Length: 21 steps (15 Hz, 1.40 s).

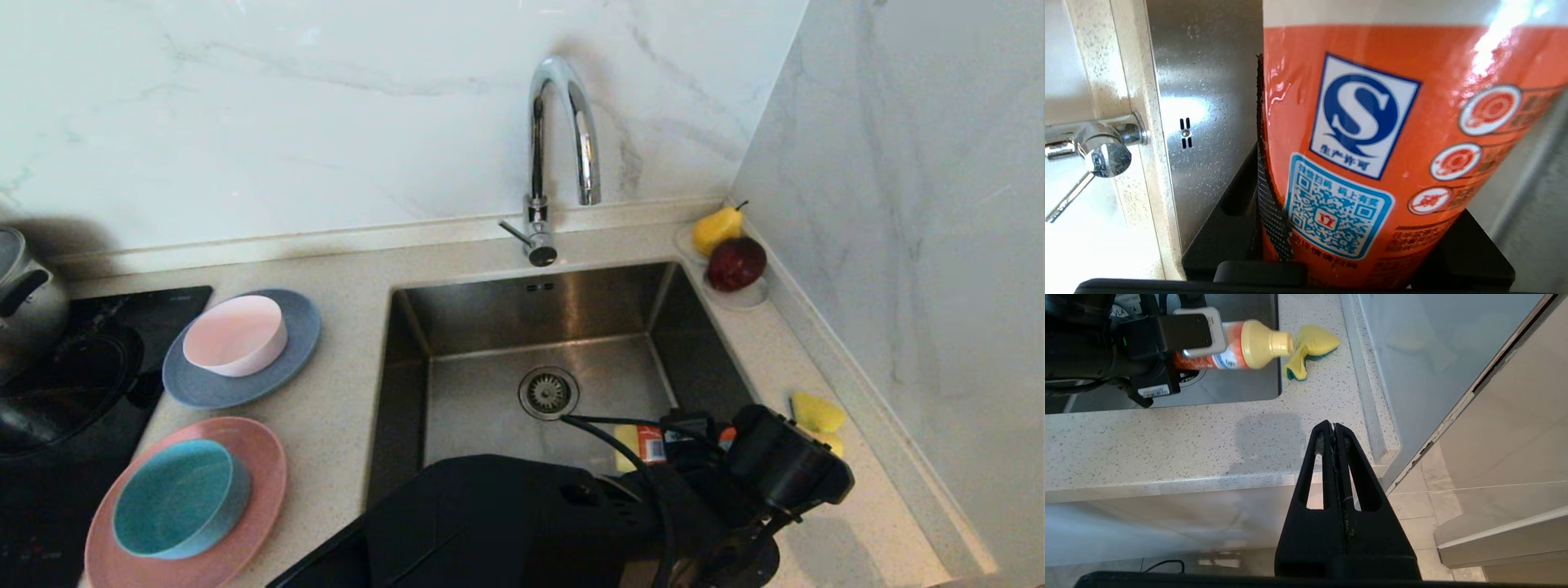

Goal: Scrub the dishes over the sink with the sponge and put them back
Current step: Squeeze it onto the sponge

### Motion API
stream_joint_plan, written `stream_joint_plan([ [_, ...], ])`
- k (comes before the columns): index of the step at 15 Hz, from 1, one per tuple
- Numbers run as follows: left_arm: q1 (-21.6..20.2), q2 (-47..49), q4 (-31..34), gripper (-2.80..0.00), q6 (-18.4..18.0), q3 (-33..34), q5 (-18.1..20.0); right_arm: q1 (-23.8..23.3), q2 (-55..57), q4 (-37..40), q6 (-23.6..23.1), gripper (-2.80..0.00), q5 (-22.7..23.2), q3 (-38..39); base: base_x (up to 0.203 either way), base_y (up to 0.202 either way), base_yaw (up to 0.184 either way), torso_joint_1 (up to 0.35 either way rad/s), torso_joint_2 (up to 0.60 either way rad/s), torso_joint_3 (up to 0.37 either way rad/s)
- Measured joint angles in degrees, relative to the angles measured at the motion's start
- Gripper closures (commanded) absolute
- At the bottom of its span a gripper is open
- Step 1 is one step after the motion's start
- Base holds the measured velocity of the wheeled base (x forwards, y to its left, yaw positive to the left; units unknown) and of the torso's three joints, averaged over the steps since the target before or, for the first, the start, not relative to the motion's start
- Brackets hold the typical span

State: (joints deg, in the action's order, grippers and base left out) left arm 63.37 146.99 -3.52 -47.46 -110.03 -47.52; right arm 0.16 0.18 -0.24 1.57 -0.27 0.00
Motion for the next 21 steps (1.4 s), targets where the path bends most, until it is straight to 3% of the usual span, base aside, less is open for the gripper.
stream_joint_plan([
  [21, -1.25, 0.96, -2.07, 0.00, -4.10, -0.35, 0.55, 0.00, 0.00, 0.00, 0.00, 0.00, 0.00, 0.00, 0.000, 0.000, 0.000, 0.000, 0.00, 0.000],
])
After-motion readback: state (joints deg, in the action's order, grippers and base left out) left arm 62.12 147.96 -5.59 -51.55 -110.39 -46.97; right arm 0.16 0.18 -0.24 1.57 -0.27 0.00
